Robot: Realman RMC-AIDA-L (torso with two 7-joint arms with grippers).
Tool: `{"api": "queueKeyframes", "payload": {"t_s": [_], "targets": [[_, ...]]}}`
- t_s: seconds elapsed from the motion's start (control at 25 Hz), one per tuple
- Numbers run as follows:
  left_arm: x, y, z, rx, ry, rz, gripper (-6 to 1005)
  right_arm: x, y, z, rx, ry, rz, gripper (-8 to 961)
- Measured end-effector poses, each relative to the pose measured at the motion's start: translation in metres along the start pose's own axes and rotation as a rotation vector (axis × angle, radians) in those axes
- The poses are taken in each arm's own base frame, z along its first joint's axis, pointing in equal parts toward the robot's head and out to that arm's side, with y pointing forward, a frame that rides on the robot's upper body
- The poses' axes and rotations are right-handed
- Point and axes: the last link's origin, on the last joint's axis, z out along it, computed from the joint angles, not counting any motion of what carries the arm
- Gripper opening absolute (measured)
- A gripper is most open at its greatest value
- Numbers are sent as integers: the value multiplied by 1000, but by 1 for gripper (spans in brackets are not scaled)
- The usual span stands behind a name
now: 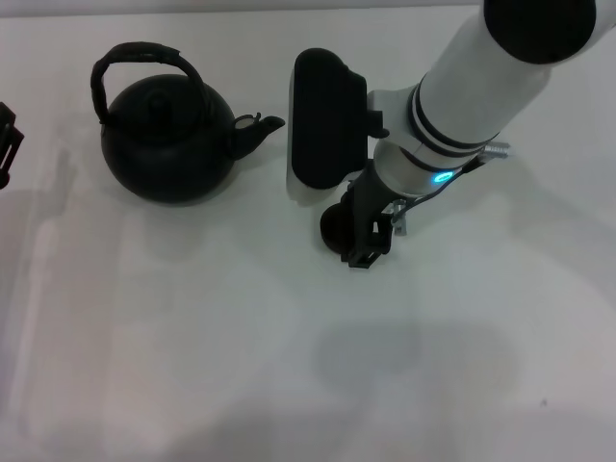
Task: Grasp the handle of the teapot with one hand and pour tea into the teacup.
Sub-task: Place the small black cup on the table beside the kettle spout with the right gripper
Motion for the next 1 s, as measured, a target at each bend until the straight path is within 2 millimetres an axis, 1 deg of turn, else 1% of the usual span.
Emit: {"api": "queueKeyframes", "payload": {"t_s": [0.28, 0.6, 0.72, 0.8, 0.84, 0.88, 0.92, 1.0], "targets": [[0, -1, -1, 2, -1, 2, 891, -2, 2, 2, 14, 4, -16, 787], [1, -1, 1, -1, 1, 2, 891, -5, 2, -1, 19, -16, -6, 840], [1, -1, 1, -1, 1, 3, 891, -6, 1, -6, 19, -59, 19, 860], [1, -1, 1, -1, 1, 4, 891, -4, -4, -13, 26, -108, 52, 867], [1, -1, 1, 0, 1, 4, 891, -2, -6, -16, 28, -134, 71, 866], [1, -1, 0, 1, 0, 4, 891, 4, -11, -22, 33, -187, 111, 866], [0, -2, 0, 2, -1, 4, 891, 4, -11, -22, 33, -187, 111, 866], [0, -2, -1, 3, -1, 4, 890, 13, -17, -28, 27, -257, 162, 865]]}}
